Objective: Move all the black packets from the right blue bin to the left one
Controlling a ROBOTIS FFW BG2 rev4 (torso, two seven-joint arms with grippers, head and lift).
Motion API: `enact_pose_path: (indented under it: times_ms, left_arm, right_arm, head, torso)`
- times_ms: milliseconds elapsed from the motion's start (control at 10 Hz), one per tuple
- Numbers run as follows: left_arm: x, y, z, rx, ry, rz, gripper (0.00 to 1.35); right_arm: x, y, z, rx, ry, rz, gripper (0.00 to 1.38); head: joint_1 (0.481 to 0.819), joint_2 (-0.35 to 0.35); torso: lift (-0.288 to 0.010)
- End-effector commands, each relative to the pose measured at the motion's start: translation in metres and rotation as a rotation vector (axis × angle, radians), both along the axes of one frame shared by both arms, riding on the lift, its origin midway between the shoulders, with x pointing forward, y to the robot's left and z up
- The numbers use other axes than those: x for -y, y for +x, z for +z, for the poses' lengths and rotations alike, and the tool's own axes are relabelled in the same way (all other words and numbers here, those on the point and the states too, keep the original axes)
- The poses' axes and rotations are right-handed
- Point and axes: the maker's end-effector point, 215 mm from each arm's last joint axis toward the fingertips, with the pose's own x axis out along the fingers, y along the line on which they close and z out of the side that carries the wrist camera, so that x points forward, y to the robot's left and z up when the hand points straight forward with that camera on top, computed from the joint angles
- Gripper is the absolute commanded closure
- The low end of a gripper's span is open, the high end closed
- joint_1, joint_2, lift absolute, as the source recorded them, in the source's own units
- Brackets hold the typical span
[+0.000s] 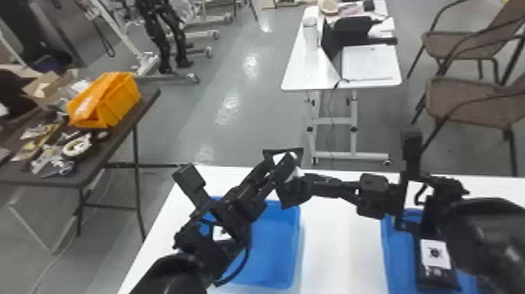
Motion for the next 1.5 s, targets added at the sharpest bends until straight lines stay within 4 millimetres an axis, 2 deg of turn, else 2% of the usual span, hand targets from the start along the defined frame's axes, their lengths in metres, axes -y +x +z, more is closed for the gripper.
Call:
enact_pose_path:
  times_ms: [0, 500, 600, 700, 800, 900, 1000, 1200, 1400]
  left_arm:
    - [0.002, 0.001, -0.002, -0.005, 0.022, 0.004, 1.20]
    - [0.005, 0.002, 0.007, 0.007, -0.017, -0.017, 1.21]
    - [0.000, 0.003, 0.008, 0.016, -0.016, -0.001, 1.21]
    - [-0.007, 0.003, 0.007, 0.023, 0.009, 0.018, 1.21]
    - [-0.023, 0.003, 0.005, 0.038, 0.061, 0.054, 1.21]
    - [-0.047, 0.002, 0.002, 0.052, 0.128, 0.108, 1.21]
    - [-0.074, -0.002, -0.004, 0.058, 0.230, 0.167, 1.21]
    - [-0.132, -0.022, -0.036, 0.010, 0.513, 0.254, 1.21]
    - [-0.160, -0.041, -0.061, -0.037, 0.741, 0.260, 1.21]
  right_arm:
    - [0.001, 0.000, -0.004, -0.006, -0.007, -0.001, 1.28]
    - [0.006, 0.011, -0.017, -0.005, -0.030, -0.040, 1.28]
    - [0.007, 0.016, -0.016, 0.005, -0.026, -0.056, 1.03]
    - [0.012, 0.021, -0.018, 0.003, -0.023, -0.076, 0.47]
    - [0.019, 0.024, -0.022, -0.007, -0.022, -0.102, 0.07]
    - [0.034, 0.031, -0.030, -0.020, -0.029, -0.163, 0.06]
    - [0.052, 0.037, -0.036, -0.018, -0.062, -0.220, 0.17]
    - [0.077, 0.038, -0.045, -0.016, -0.114, -0.282, 0.27]
    - [0.099, 0.038, -0.055, 0.001, -0.173, -0.348, 0.28]
  head:
    - [0.695, 0.278]
    - [0.695, 0.267]
    - [0.695, 0.265]
    - [0.695, 0.263]
    - [0.695, 0.264]
    - [0.695, 0.268]
    - [0.695, 0.275]
    - [0.695, 0.290]
    - [0.695, 0.326]
  torso:
    - [0.000]
    - [0.000]
    - [0.000]
    - [0.000]
    - [0.000]
    - [0.000]
    - [0.000]
    - [0.000]
    - [0.000]
